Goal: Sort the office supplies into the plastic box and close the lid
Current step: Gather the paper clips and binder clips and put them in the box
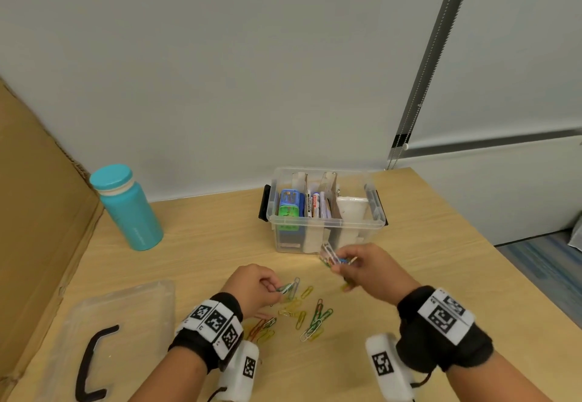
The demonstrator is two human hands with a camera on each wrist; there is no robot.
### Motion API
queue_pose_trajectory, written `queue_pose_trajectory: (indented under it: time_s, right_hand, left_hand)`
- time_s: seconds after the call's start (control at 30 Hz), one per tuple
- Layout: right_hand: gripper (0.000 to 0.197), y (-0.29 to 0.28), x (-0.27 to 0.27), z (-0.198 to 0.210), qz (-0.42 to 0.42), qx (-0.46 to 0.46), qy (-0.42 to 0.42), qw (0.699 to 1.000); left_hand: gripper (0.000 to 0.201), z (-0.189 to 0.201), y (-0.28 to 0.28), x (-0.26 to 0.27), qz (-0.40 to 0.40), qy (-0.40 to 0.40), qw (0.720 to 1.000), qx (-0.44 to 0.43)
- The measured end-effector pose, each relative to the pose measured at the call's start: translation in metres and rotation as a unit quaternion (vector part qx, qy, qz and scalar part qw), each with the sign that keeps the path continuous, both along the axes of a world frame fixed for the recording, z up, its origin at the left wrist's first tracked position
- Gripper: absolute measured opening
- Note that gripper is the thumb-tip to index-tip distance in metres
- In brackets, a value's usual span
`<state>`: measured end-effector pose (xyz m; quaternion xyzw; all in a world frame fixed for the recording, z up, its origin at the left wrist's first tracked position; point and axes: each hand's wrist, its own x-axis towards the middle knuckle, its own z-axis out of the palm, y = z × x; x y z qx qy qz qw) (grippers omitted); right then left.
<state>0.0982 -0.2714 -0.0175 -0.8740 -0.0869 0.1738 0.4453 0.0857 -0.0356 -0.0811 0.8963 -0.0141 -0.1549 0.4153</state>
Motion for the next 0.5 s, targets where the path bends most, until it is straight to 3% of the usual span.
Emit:
queue_pose_trajectory:
  time_s: [0.13, 0.2, 0.3, 0.4, 0.5]
  right_hand:
    - [0.014, -0.011, 0.024, 0.041, -0.036, 0.024, -0.034, 0.998]
    - [0.014, -0.017, 0.043, 0.054, -0.056, -0.007, -0.072, 0.996]
    - [0.010, -0.020, 0.077, 0.055, -0.062, -0.135, -0.140, 0.979]
    - [0.015, -0.014, 0.105, 0.044, -0.033, -0.317, -0.179, 0.931]
    - [0.020, -0.001, 0.123, 0.034, 0.017, -0.410, -0.175, 0.895]
  left_hand:
    - [0.013, 0.005, 0.006, 0.000, 0.019, -0.026, 0.999, -0.024]
    - [0.013, 0.005, 0.008, 0.000, 0.025, -0.028, 0.999, -0.032]
    - [0.012, 0.007, 0.010, -0.001, 0.032, -0.038, 0.998, -0.030]
    - [0.013, 0.008, 0.011, -0.004, 0.033, -0.039, 0.998, -0.028]
    - [0.013, 0.008, 0.011, -0.007, 0.027, -0.038, 0.999, -0.026]
